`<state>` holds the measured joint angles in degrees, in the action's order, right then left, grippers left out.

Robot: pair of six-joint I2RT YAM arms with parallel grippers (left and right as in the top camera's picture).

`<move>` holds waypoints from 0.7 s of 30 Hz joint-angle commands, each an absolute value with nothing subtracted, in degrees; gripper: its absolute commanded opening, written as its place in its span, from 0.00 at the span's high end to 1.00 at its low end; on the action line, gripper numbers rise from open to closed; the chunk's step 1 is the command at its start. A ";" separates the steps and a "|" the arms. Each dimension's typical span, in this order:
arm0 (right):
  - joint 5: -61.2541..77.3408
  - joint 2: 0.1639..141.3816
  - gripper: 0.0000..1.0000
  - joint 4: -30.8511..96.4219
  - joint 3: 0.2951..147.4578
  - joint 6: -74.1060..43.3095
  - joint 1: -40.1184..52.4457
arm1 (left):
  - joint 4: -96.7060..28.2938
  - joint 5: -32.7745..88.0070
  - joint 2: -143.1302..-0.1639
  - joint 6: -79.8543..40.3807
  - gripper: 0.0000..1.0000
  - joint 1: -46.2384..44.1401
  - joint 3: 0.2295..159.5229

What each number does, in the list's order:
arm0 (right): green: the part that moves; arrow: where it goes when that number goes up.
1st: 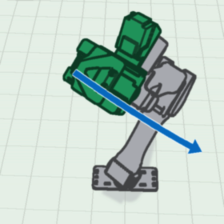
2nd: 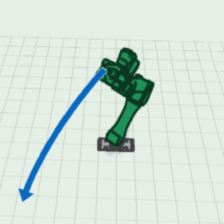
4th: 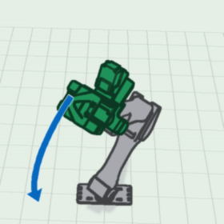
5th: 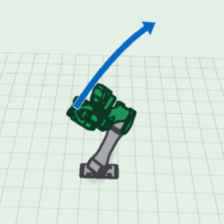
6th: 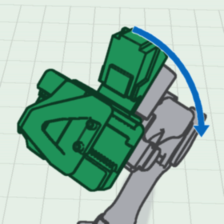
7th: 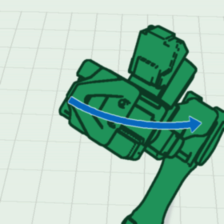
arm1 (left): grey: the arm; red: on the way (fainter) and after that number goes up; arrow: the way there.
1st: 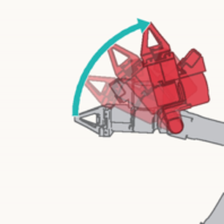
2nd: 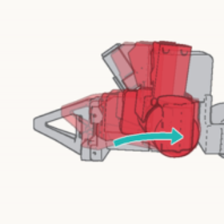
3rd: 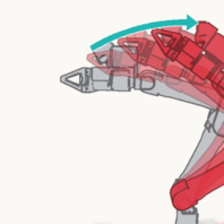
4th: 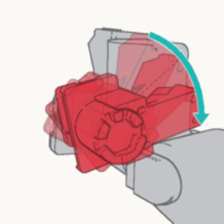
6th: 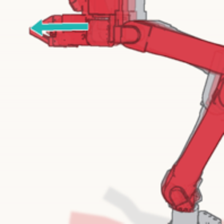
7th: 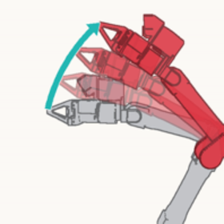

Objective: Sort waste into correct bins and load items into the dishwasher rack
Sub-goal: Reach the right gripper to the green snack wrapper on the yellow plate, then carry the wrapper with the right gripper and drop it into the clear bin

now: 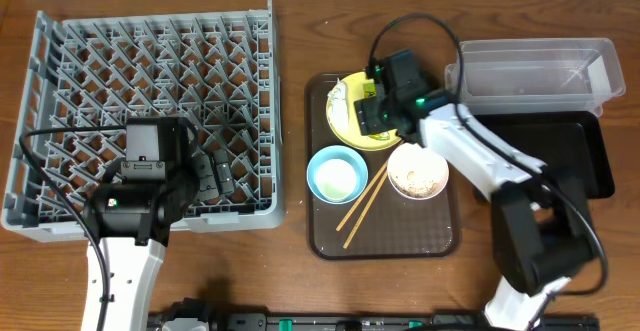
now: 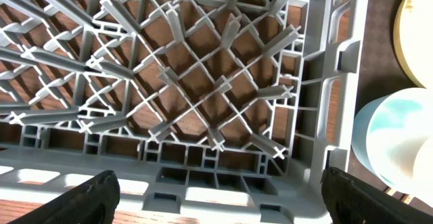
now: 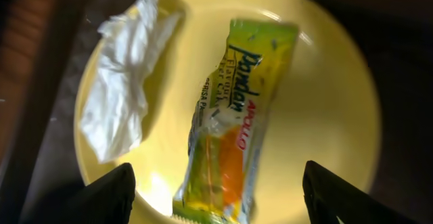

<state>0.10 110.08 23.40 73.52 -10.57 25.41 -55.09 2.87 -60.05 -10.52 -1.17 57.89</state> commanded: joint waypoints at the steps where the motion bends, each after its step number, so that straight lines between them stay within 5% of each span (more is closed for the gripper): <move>1: -3.11 112.73 0.23 22.63 74.67 -14.94 26.44 | -55.02 3.25 -60.12 -11.03 0.04 -0.93 59.02; 7: -6.48 116.81 0.25 21.47 74.67 -19.33 26.81 | -55.00 3.25 -60.14 -11.03 0.04 -0.93 59.02; 11: -5.69 117.32 0.62 20.12 74.67 -19.29 26.83 | -55.00 3.25 -60.14 -11.03 0.04 -0.93 59.00; 14: -5.76 116.71 0.79 20.12 74.72 -19.29 26.81 | -55.00 3.25 -60.14 -11.05 0.04 -0.93 59.00; 21: -6.22 109.67 0.99 20.10 75.79 -19.20 24.49 | -54.98 3.25 -60.14 -11.05 0.04 -0.93 59.00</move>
